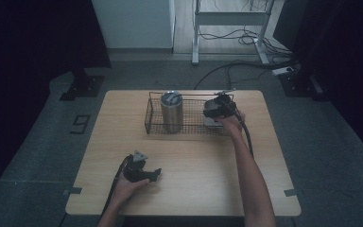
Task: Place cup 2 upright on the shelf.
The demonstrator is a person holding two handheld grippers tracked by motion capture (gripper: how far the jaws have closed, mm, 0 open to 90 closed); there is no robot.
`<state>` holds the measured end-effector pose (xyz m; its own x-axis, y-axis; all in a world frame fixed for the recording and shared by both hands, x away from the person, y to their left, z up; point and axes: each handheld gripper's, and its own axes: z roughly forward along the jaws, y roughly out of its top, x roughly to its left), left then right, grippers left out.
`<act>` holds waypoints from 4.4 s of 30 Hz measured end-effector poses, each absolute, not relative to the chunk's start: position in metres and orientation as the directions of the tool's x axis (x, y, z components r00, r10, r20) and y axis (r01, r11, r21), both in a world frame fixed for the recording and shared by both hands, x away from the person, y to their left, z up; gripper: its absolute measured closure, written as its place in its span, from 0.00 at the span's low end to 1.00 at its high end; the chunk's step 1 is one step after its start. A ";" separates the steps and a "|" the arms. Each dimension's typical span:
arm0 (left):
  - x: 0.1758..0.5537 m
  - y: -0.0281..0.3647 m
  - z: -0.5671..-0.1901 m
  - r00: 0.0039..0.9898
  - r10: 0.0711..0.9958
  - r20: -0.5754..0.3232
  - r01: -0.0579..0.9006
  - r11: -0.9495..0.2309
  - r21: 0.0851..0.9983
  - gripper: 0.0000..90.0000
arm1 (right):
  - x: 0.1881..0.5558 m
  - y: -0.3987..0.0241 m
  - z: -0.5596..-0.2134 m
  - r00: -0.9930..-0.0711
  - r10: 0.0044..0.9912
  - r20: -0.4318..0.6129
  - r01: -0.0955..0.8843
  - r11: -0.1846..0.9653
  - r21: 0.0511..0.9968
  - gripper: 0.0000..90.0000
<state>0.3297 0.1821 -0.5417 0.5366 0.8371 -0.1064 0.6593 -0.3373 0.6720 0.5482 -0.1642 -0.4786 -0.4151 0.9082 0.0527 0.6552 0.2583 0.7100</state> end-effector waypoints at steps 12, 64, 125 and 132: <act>0.329 0.181 -0.541 0.541 0.833 -0.117 0.659 -0.333 0.675 0.16 | 0.545 -0.160 -0.479 -0.427 0.904 0.019 0.676 0.305 0.671 0.07; 0.324 0.175 -0.537 0.549 0.829 -0.104 0.641 -0.338 0.688 0.16 | 0.468 -0.201 -0.431 -0.394 0.915 0.082 0.521 0.149 0.841 0.11; 0.327 0.185 -0.537 0.520 0.849 -0.099 0.655 -0.322 0.684 0.16 | 0.326 -0.238 -0.549 -0.431 0.894 0.127 0.593 0.174 0.786 0.17; 0.327 0.186 -0.536 0.516 0.851 -0.098 0.650 -0.314 0.692 0.16 | 0.327 -0.242 -0.549 -0.419 0.897 0.139 0.592 0.154 0.791 0.17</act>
<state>0.3269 0.1863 -0.5360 0.5158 0.8511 -0.0977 0.6497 -0.3143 0.6922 0.3269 -0.2420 -0.5487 -0.4195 0.8970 0.1394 0.5920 0.1539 0.7911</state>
